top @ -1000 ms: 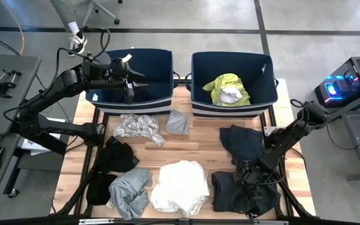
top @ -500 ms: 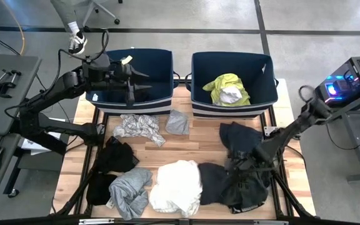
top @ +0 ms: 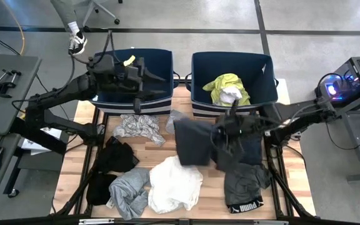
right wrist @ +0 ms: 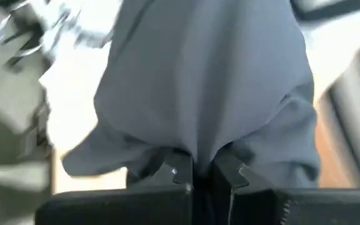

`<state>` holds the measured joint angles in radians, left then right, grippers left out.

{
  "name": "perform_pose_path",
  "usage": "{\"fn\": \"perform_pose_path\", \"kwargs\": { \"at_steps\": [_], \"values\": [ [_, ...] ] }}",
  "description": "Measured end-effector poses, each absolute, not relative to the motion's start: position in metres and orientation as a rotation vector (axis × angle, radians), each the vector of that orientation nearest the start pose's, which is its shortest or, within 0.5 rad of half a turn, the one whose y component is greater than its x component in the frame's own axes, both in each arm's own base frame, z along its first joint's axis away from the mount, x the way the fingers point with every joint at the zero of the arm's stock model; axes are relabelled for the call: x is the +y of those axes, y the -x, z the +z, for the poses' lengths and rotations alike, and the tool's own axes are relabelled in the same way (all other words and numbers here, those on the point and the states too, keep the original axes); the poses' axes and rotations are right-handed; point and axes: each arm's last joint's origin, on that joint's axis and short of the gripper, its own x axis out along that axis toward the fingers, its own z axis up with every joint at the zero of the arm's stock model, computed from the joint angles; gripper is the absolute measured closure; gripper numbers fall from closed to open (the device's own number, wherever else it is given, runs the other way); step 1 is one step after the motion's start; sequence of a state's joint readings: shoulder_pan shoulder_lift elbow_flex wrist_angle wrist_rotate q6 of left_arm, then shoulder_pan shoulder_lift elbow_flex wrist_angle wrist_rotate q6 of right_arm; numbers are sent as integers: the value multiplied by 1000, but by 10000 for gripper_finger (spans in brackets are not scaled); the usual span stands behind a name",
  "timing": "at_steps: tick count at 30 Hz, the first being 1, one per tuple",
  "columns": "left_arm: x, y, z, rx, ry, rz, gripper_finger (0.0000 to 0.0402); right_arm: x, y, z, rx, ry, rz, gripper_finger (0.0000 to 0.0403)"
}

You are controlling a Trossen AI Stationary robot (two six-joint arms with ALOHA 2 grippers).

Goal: Sort clothes
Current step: Put the black pants into the left blue laundry bin

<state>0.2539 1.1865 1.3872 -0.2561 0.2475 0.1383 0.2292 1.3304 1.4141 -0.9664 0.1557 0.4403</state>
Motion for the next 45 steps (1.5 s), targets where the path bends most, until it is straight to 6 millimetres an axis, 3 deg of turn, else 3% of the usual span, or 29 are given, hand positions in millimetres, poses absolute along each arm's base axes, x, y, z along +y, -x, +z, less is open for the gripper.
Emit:
{"fn": "perform_pose_path", "kwargs": {
  "at_steps": [5,11,18,28,34,37,42,45],
  "values": [
    [52,-269,442,6,-132,-107,202,22,-267,377,716,-155,-180,402],
    [54,-306,419,38,-122,-129,136,3,-290,383,568,-88,-98,402],
    [52,-328,382,245,-150,-170,71,-2,-303,385,486,-105,-25,402],
    [38,-341,352,440,-154,-185,72,1,-304,388,453,-115,55,402],
    [34,-339,345,506,-138,-202,139,1,-303,391,437,-119,59,403],
    [34,-337,344,526,-114,-198,209,1,-302,392,427,-116,57,402],
    [32,-337,348,540,-75,-241,368,0,-301,395,406,-134,27,372],
    [32,-334,358,546,-36,-236,381,-3,-295,413,362,-172,6,330]
  ]
}}
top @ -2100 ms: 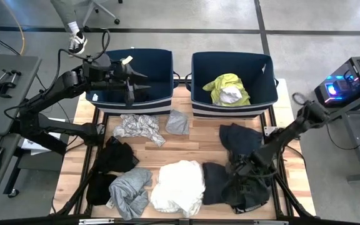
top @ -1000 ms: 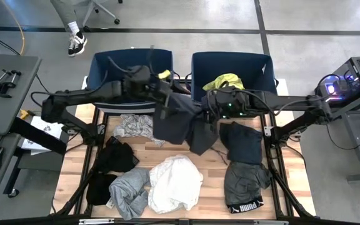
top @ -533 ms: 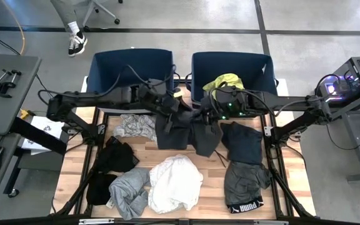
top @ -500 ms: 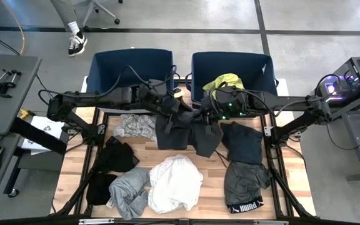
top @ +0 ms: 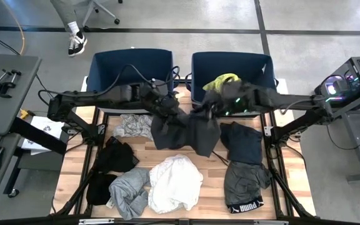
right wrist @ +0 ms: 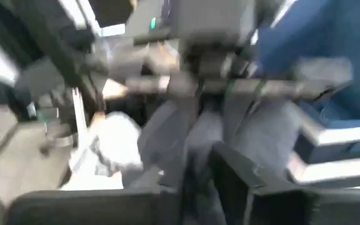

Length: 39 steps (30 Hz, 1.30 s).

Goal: Sort clothes
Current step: Put the black pants into the left blue laundry bin

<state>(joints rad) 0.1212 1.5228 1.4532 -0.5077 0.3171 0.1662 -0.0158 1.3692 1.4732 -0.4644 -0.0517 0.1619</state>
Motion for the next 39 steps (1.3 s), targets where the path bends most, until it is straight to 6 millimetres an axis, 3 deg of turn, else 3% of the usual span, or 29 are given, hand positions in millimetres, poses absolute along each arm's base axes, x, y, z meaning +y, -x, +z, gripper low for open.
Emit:
{"fn": "perform_pose_path", "kwargs": {
  "at_steps": [6,12,16,21,25,28,34,39],
  "values": [
    [31,-317,416,442,-115,-167,395,-12,-268,479,263,-130,-29,245],
    [38,-287,475,376,-341,134,396,-15,-221,540,162,-5,-157,223],
    [45,-258,514,323,-472,373,396,-16,-203,552,191,38,-230,222],
    [54,-232,533,366,-545,563,396,-18,-194,545,303,55,-311,222],
    [70,-205,527,526,-534,664,396,-19,-196,534,388,26,-348,222],
    [90,-188,506,766,-448,713,396,-19,-201,527,420,25,-350,222],
    [132,-178,443,1100,-183,624,396,-23,-212,509,490,30,-362,222],
    [163,-183,369,1254,-29,577,396,-28,-225,484,583,-11,-393,222]
  ]
}}
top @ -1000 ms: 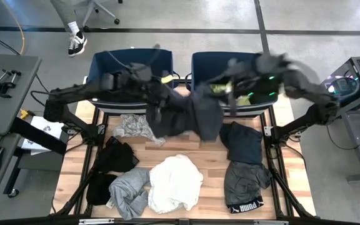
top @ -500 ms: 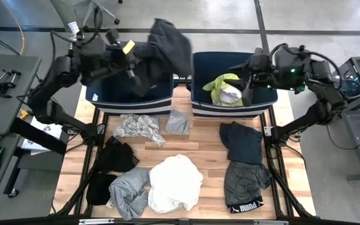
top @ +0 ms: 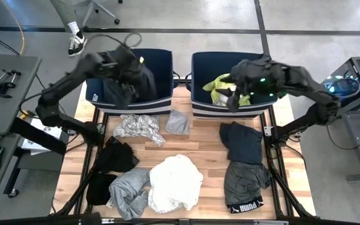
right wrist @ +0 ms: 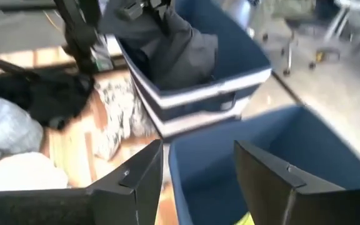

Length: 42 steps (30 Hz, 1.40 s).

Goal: Sort clothes
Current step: Put the black pants into the left blue laundry bin, then put the white dress into the right blue laundry bin

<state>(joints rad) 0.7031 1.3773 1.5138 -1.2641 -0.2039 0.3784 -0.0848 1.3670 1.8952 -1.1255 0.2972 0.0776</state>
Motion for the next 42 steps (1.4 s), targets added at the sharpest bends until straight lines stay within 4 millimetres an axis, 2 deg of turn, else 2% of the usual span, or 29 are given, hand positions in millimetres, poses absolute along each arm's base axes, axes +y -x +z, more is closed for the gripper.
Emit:
{"fn": "perform_pose_path", "kwargs": {
  "at_steps": [5,9,12,15,18,20,24,28,31,37,42],
  "values": [
    [182,-179,294,1332,38,613,396,-28,-242,442,706,-108,-411,222],
    [191,-177,250,1317,30,633,396,-23,-257,403,784,-196,-365,222],
    [195,-177,228,1301,-14,620,396,-16,-268,379,796,-244,-301,222],
    [196,-177,211,1296,-31,618,395,-8,-276,363,773,-286,-248,222],
    [195,-176,199,1325,-57,580,369,-2,-279,359,764,-320,-192,222],
    [195,-176,196,1326,-65,565,336,0,-279,360,767,-332,-157,222],
    [200,-181,207,1287,-42,599,248,3,-280,375,724,-357,-52,222],
    [201,-188,243,1235,62,609,165,12,-286,387,615,-306,108,222],
    [196,-191,274,1205,113,586,125,22,-291,386,577,-288,156,222],
    [174,-187,333,1092,147,612,110,46,-316,363,609,-234,232,221],
    [136,-174,369,886,148,543,114,79,-344,323,726,-226,351,201]
  ]
}}
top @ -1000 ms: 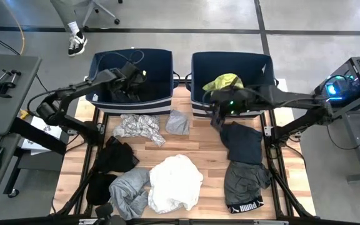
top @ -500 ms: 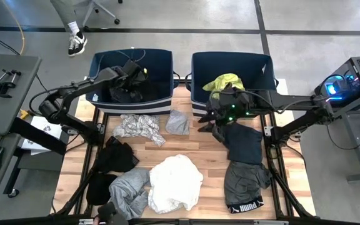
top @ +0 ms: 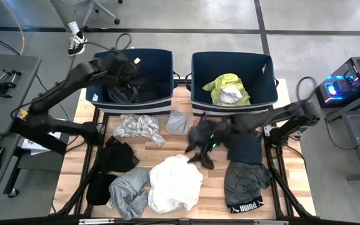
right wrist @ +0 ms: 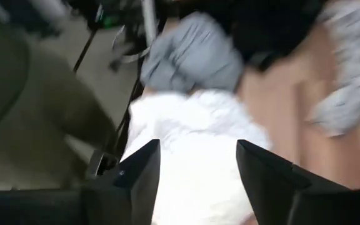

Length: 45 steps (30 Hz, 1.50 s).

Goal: Sort clothes
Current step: Put the white dress into the right blue laundry bin

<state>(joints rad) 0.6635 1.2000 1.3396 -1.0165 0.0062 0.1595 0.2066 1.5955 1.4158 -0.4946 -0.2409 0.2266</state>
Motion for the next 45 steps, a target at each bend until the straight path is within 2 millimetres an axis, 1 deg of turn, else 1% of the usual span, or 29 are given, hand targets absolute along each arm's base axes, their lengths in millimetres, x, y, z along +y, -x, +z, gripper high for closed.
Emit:
{"fn": "perform_pose_path", "kwargs": {
  "at_steps": [4,8,12,16,19,21,23,26,28,30,31,33,34,36,38,42,45],
  "values": [
    [103,-160,390,755,138,477,114,106,-368,284,784,-159,415,159],
    [79,-147,403,667,126,422,114,124,-390,244,787,-69,472,111],
    [65,-139,409,612,160,396,114,135,-406,206,798,5,510,81],
    [58,-139,410,599,188,374,114,137,-414,164,883,74,534,76],
    [56,-141,410,601,193,358,115,139,-419,140,927,92,544,83],
    [54,-143,409,604,197,347,115,138,-419,126,972,97,531,98],
    [53,-145,409,608,194,338,115,139,-418,119,1006,125,492,131],
    [50,-147,411,591,167,326,115,141,-414,115,1058,160,396,211],
    [49,-148,412,574,146,321,115,142,-413,115,1079,119,361,278],
    [48,-150,415,546,132,320,115,140,-410,120,1106,56,321,341],
    [47,-152,416,528,125,322,115,138,-407,125,1134,30,299,365],
    [46,-154,419,493,100,327,115,133,-397,136,1193,1,247,370],
    [45,-155,421,473,84,325,115,131,-393,144,1207,-5,206,370],
    [43,-159,425,429,50,317,115,125,-382,164,1224,8,123,368],
    [42,-163,430,378,21,300,115,115,-367,189,1245,47,62,367],
    [40,-174,437,291,13,261,115,92,-347,256,1096,1,36,384],
    [38,-184,441,234,-25,203,115,74,-332,296,960,-58,34,396]
  ]
}}
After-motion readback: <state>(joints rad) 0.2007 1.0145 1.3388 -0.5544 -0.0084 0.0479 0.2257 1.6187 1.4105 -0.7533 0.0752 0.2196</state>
